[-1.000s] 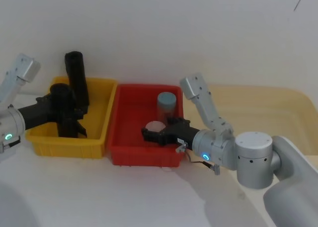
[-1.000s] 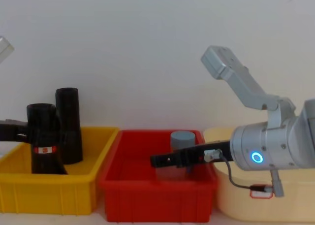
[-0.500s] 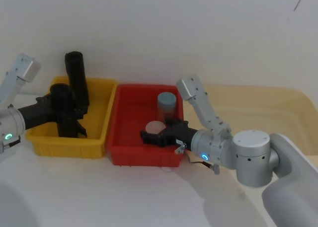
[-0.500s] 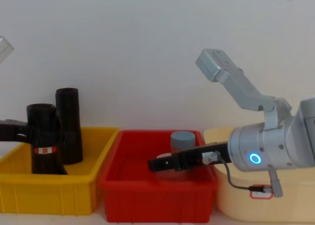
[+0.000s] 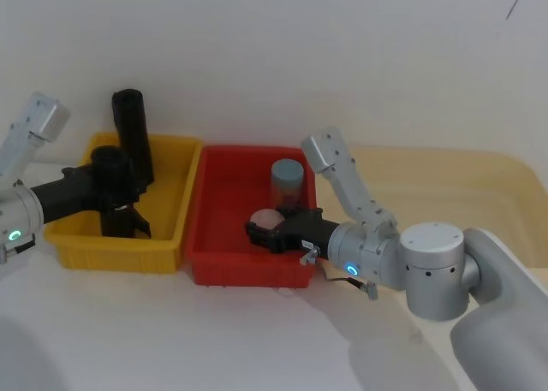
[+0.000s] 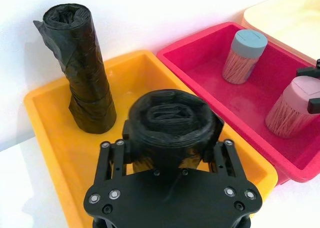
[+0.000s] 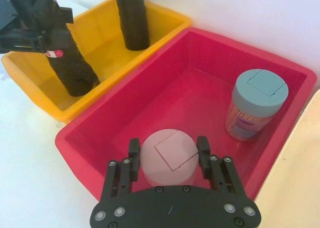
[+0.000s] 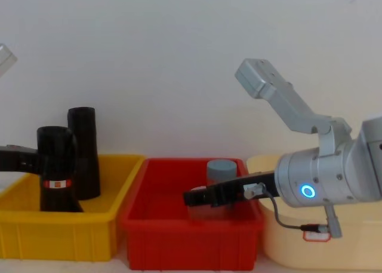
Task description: Pick up the garbage bag with the one hand and transfer it to the other hand.
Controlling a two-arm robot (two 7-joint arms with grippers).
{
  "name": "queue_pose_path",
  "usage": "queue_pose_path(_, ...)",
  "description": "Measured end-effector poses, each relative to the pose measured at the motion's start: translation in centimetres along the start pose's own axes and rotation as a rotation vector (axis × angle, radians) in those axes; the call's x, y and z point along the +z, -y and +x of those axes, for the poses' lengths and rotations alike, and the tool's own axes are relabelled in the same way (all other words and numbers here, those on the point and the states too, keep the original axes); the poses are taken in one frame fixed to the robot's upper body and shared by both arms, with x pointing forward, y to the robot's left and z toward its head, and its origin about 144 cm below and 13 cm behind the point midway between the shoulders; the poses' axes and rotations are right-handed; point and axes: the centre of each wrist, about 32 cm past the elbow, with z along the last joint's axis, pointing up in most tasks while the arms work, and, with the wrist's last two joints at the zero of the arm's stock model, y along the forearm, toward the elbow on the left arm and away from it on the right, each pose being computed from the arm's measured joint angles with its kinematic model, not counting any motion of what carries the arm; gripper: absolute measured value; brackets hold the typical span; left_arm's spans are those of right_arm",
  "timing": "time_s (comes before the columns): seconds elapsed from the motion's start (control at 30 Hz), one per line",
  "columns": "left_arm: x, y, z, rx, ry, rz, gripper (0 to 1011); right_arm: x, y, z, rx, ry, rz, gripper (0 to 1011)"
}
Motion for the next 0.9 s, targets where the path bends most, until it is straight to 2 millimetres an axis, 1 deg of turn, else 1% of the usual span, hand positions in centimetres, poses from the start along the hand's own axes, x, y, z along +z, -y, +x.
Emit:
queue_pose_path(0.07, 0.00, 0.00, 0.00, 0.000, 0.000, 0.000, 687, 0.00, 0.00, 0.00, 0.000, 0.000, 0.000, 648)
queue_pose_path(0.17, 0.00, 0.00, 0.00, 0.000, 0.000, 0.000, 586, 0.01, -0.01, -0.01, 0.001, 0.001, -0.001, 648)
queue_pose_path(0.27, 0.00, 0.00, 0.00, 0.000, 0.000, 0.000, 550, 0.02, -0.03, -0.02, 0.002, 0.001, -0.001, 647)
queue_pose_path(0.73, 0.05, -0.01, -0.07, 0.000, 0.003, -0.001, 476, 0.06, -0.04, -0.03, 0.003, 0.003, -0.002, 648)
queue_pose_path(0.9, 0.67, -0.13, -0.49, 0.005, 0.023, -0.013, 454, 0.28, 0.24, -0.05, 0.008, 0.004, 0.010, 647)
